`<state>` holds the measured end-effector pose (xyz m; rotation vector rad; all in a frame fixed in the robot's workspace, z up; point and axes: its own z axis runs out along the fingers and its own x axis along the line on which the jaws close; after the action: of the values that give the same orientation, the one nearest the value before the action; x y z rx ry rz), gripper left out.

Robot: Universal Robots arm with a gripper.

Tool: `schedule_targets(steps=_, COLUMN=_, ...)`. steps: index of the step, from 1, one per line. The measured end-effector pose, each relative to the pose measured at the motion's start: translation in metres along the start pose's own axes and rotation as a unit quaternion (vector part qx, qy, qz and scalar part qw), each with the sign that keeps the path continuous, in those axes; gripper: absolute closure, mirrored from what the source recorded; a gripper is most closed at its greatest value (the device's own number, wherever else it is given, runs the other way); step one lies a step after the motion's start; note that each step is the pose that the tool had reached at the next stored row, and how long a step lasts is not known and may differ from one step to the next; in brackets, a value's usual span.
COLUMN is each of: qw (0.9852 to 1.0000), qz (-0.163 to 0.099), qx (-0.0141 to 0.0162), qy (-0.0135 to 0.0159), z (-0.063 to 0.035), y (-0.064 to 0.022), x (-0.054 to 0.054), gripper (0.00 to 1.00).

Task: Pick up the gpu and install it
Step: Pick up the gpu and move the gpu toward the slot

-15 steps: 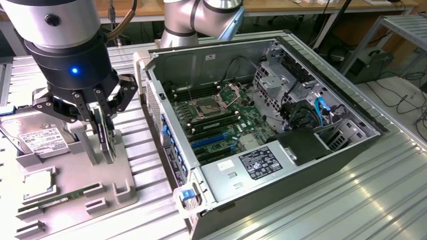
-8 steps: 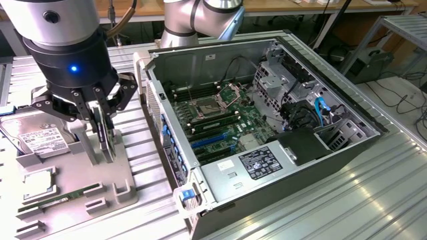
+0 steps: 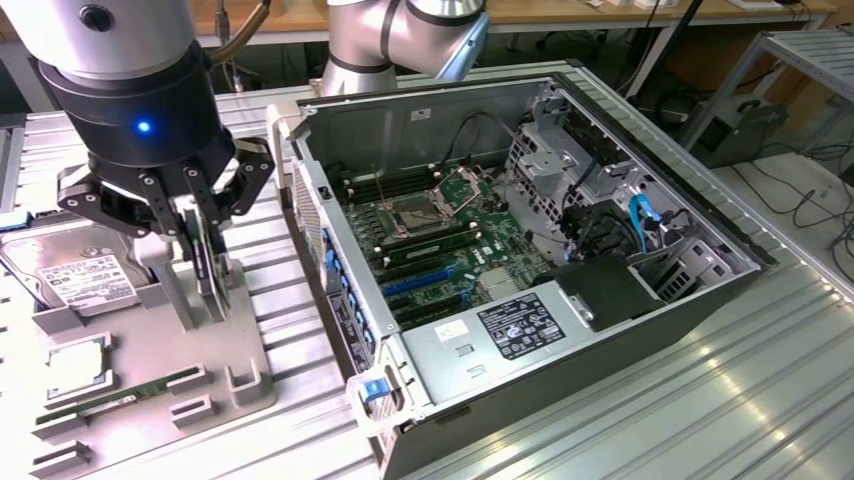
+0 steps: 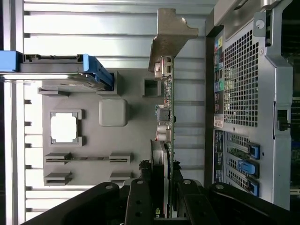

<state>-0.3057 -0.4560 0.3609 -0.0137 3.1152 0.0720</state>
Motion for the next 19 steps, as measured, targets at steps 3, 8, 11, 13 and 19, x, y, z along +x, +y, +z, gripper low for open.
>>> schedule_targets(steps=3, qw=1.0000, qz=0.000, qx=0.0000, qy=0.0001, z=-0.0020, y=0.0001, x=0.000, gripper=0.73)
schedule_targets(steps=8, qw=1.0000, qz=0.000, qx=0.0000, qy=0.0000, z=-0.0056, y=0.0003, x=0.000, gripper=0.73)
schedule_targets(steps=11, qw=1.0000, qz=0.000, qx=0.0000, qy=0.0000, z=-0.0075, y=0.0003, x=0.000, gripper=0.73)
schedule_targets(steps=13, qw=1.0000, qz=0.000, qx=0.0000, qy=0.0000, z=-0.0087, y=0.0004, x=0.000, gripper=0.73)
schedule_targets(steps=19, qw=1.0000, qz=0.000, qx=0.0000, qy=0.0000, z=-0.0118, y=0.0006, x=0.000, gripper=0.73)
